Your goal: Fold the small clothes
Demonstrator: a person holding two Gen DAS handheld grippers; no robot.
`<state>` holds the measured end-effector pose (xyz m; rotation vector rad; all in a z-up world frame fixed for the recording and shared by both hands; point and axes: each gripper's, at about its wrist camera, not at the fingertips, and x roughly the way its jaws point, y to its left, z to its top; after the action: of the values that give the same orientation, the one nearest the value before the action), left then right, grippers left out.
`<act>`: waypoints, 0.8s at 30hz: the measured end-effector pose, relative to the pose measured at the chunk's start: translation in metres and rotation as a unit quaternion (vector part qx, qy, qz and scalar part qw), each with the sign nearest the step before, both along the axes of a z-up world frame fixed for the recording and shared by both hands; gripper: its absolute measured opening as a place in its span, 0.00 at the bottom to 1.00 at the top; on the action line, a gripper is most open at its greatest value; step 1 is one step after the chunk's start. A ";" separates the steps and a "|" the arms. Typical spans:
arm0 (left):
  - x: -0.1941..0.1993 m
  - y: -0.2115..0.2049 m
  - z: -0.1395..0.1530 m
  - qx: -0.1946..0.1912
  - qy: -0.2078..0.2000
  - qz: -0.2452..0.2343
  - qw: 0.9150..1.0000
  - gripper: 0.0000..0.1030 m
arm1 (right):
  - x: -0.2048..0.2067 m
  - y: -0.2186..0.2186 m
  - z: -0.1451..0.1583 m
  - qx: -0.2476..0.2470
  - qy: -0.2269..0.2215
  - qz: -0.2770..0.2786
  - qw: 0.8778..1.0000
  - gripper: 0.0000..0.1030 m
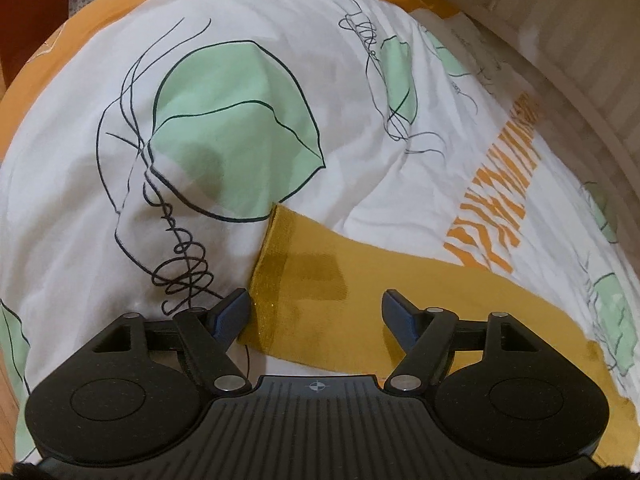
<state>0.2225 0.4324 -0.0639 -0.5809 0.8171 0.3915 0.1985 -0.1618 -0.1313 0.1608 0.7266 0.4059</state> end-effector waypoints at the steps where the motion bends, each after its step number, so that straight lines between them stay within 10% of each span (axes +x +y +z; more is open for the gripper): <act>1: 0.000 0.000 0.000 0.004 0.000 0.004 1.000 0.69 | 0.000 0.000 0.001 0.001 0.001 -0.001 1.000 0.99; 17: 0.019 -0.006 -0.015 0.032 0.031 0.022 0.999 0.76 | 0.000 -0.009 0.000 0.010 0.006 -0.003 1.000 0.99; 19: 0.019 -0.004 -0.014 0.025 0.017 0.027 0.999 0.58 | 0.001 -0.011 0.000 0.014 0.007 -0.003 1.000 0.99; 20: 0.018 -0.003 -0.014 0.013 0.004 0.028 1.000 0.10 | 0.001 -0.013 0.000 0.016 0.008 -0.003 1.000 0.99; 24: 0.021 -0.006 -0.010 -0.035 -0.004 0.015 0.999 0.06 | 0.005 -0.021 0.000 0.025 0.011 -0.003 1.000 0.99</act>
<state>0.2439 0.4263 -0.0739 -0.6601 0.8168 0.3896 0.2032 -0.1829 -0.1309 0.2142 0.7369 0.4165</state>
